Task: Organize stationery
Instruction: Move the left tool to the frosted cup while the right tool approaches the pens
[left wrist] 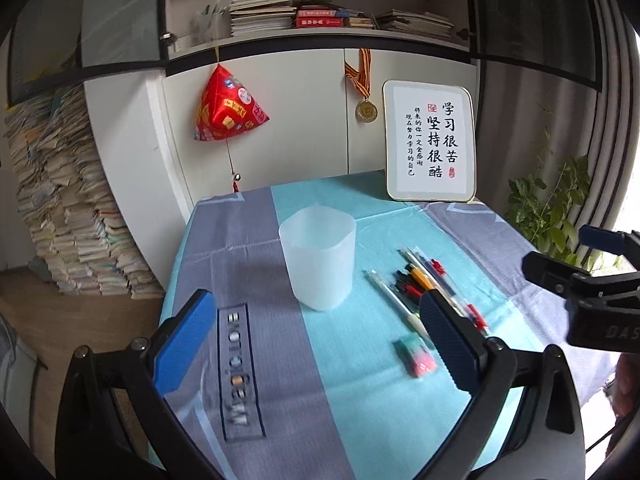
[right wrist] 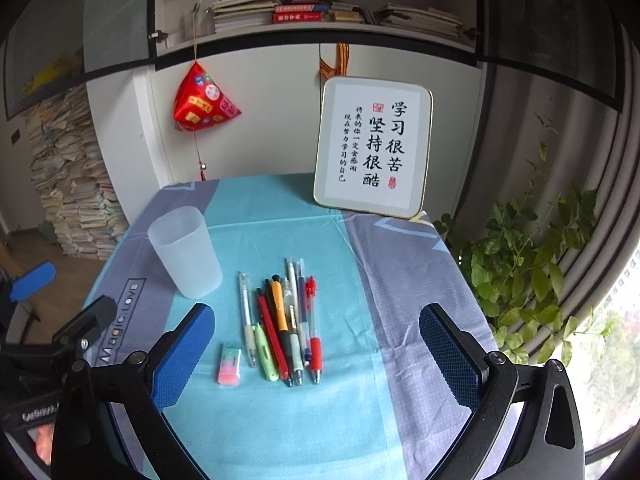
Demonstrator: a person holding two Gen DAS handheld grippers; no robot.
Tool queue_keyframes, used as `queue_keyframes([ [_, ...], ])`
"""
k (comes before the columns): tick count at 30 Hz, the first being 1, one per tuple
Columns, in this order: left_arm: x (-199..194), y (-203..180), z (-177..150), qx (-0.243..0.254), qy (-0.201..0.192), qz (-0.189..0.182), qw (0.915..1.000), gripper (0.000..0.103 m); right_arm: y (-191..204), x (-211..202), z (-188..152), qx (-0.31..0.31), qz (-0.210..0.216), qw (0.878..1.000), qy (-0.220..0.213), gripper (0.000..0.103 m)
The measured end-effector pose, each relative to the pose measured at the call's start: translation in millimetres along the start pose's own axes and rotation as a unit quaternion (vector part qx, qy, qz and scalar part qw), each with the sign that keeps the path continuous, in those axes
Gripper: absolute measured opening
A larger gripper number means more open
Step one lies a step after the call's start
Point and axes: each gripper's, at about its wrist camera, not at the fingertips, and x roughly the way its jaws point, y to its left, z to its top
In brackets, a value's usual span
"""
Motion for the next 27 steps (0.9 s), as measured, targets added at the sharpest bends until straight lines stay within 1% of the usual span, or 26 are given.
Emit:
queue_keyframes([
  [3, 21.3, 5.6, 3.5, 0.015, 0.007, -0.017, 0.9997, 0.101, -3.8, 16.5, 2.1, -0.015, 0.001, 1.0, 0.011, 0.102],
  [4, 30.4, 7.1, 4.9, 0.019, 0.01, -0.033, 0.9992, 0.101, -6.9, 22.7, 3.6, -0.016, 0.0, 1.0, 0.015, 0.102],
  [5, 36.1, 8.2, 5.0, 0.02, 0.013, -0.04, 0.9989, 0.101, -10.0, 29.4, 5.3, -0.016, 0.002, 1.0, 0.02, 0.097],
  [6, 46.0, 8.0, 5.4, 0.021, 0.021, -0.048, 0.9984, 0.101, -12.9, 36.7, 7.5, -0.016, 0.014, 0.999, 0.026, 0.093],
  [8, 60.7, 5.4, 4.7, 0.029, 0.031, -0.049, 0.9979, 0.101, -16.7, 53.4, 11.8, -0.014, 0.051, 0.997, 0.05, 0.067],
  [9, 68.0, 3.7, 3.8, 0.034, 0.036, -0.047, 0.9977, 0.1, -16.9, 63.8, 14.4, -0.014, 0.07, 0.995, 0.065, 0.06],
  [10, 73.8, 2.7, 3.5, 0.038, 0.04, -0.048, 0.9973, 0.099, -17.2, 73.4, 16.3, -0.018, 0.084, 0.993, 0.076, 0.05],
  [11, 80.0, 1.7, 3.8, 0.04, 0.042, -0.051, 0.997, 0.096, -16.9, 84.2, 18.2, -0.026, 0.092, 0.992, 0.087, 0.046],
  [14, 92.8, 2.8, 6.1, 0.044, 0.041, -0.054, 0.9967, 0.096, -15.5, 112.0, 22.9, -0.049, 0.087, 0.989, 0.106, 0.044],
  [16, 99.8, 5.8, 8.4, 0.044, 0.037, -0.049, 0.9971, 0.095, -16.1, 127.3, 24.3, -0.051, 0.093, 0.987, 0.118, 0.044],
  [19, 104.7, 11.4, 10.1, 0.036, 0.03, -0.059, 0.9971, 0.095, -17.5, 141.2, 24.0, -0.05, 0.107, 0.985, 0.13, 0.044],
  [21, 109.2, 15.0, 10.6, 0.028, 0.029, -0.067, 0.9969, 0.094, -17.9, 148.0, 23.3, -0.05, 0.112, 0.983, 0.136, 0.04],
  [22, 112.7, 17.4, 9.9, 0.024, 0.033, -0.07, 0.9967, 0.088, -17.9, 150.4, 23.1, -0.049, 0.115, 0.982, 0.14, 0.038],
  [23, 116.0, 18.9, 9.4, 0.02, 0.037, -0.075, 0.9963, 0.077, -18.4, 152.3, 22.8, -0.046, 0.117, 0.982, 0.143, 0.038],
  [24, 119.2, 20.0, 9.0, 0.016, 0.042, -0.079, 0.9958, 0.07, -19.5, 154.1, 22.5, -0.042, 0.118, 0.981, 0.145, 0.038],
  [25, 122.6, 21.4, 8.3, 0.011, 0.046, -0.082, 0.9955, 0.069, -21.1, 155.3, 22.2, -0.037, 0.12, 0.981, 0.147, 0.038],
  [27, 125.9, 24.5, 7.6, 0.0, 0.047, -0.092, 0.9946, 0.069, -23.6, 157.1, 20.3, -0.028, 0.123, 0.981, 0.15, 0.038],
])
